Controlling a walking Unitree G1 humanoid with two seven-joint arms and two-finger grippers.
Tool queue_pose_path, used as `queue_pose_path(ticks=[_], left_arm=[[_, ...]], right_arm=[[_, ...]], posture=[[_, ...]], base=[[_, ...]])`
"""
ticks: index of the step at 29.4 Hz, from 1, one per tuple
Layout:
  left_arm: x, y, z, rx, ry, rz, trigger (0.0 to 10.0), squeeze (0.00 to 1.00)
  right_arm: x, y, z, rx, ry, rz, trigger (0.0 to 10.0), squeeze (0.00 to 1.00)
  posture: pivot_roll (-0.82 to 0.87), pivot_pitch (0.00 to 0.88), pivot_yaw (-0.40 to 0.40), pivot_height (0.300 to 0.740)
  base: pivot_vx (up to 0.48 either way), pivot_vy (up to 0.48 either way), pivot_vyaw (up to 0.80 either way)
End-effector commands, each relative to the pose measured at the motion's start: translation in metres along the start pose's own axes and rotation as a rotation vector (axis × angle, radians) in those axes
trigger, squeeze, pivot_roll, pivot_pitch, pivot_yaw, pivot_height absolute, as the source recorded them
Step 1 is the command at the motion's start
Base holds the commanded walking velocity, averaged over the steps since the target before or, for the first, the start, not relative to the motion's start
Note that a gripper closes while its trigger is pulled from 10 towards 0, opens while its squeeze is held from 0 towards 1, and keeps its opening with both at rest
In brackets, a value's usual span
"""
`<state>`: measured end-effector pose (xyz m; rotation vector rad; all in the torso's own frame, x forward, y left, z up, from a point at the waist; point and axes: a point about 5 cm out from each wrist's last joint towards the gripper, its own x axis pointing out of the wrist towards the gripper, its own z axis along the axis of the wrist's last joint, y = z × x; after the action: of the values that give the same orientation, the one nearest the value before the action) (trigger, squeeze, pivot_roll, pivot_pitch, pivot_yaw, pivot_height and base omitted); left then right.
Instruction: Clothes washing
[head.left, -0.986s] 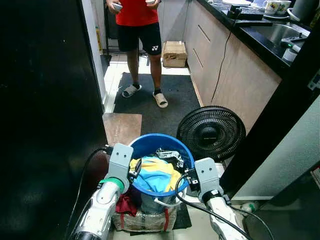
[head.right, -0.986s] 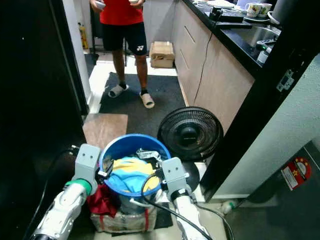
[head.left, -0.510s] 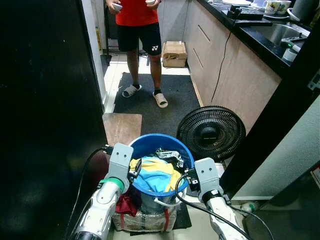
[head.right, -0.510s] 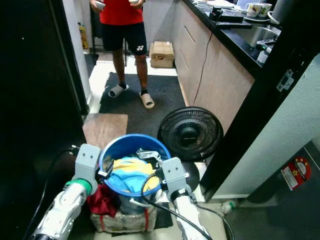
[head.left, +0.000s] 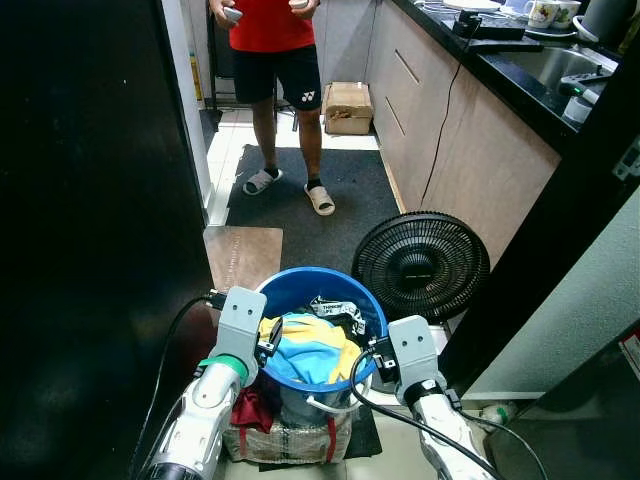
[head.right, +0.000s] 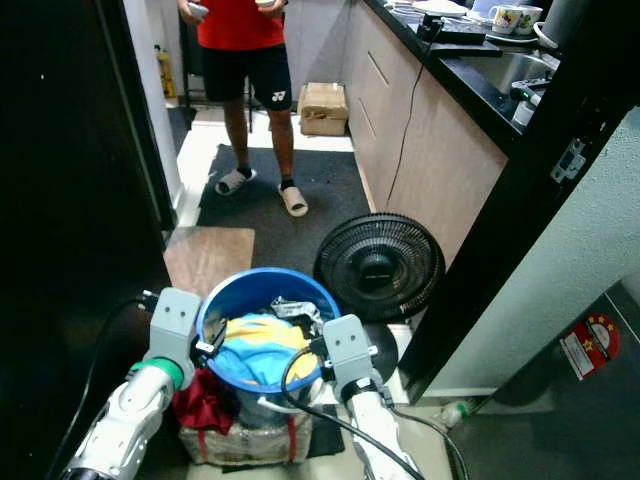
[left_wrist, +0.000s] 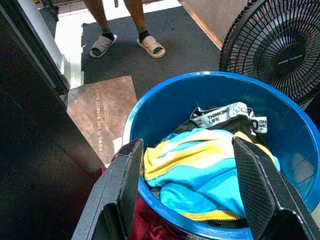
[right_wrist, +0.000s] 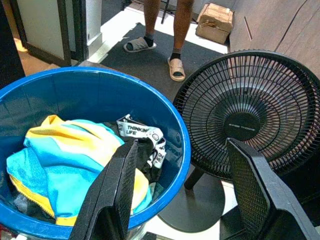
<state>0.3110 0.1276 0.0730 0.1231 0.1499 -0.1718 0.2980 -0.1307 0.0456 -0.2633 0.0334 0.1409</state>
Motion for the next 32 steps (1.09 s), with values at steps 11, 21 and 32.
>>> queue_pose_path(ticks=[11,21,32], left_arm=[[-0.002,-0.003,-0.008,-0.004,0.025,-0.002,10.0,0.00],[-0.001,-0.003,-0.005,0.003,0.021,-0.012,10.0,0.00],[0.006,0.001,-0.005,0.041,0.036,-0.050,10.0,0.00]], right_arm=[[-0.002,-0.001,-0.003,-0.010,0.013,-0.003,10.0,0.00],[-0.001,-0.006,0.000,-0.015,-0.007,-0.009,10.0,0.00],[-0.006,-0.022,0.000,-0.004,-0.016,-0.088,10.0,0.00]], posture=[[0.08,0.000,0.002,0.740],[0.06,0.000,0.040,0.740],[-0.01,0.001,0.087,0.740]], base=[[0.000,0.000,0.00],[0.000,0.000,0.00],[0.000,0.000,0.00]])
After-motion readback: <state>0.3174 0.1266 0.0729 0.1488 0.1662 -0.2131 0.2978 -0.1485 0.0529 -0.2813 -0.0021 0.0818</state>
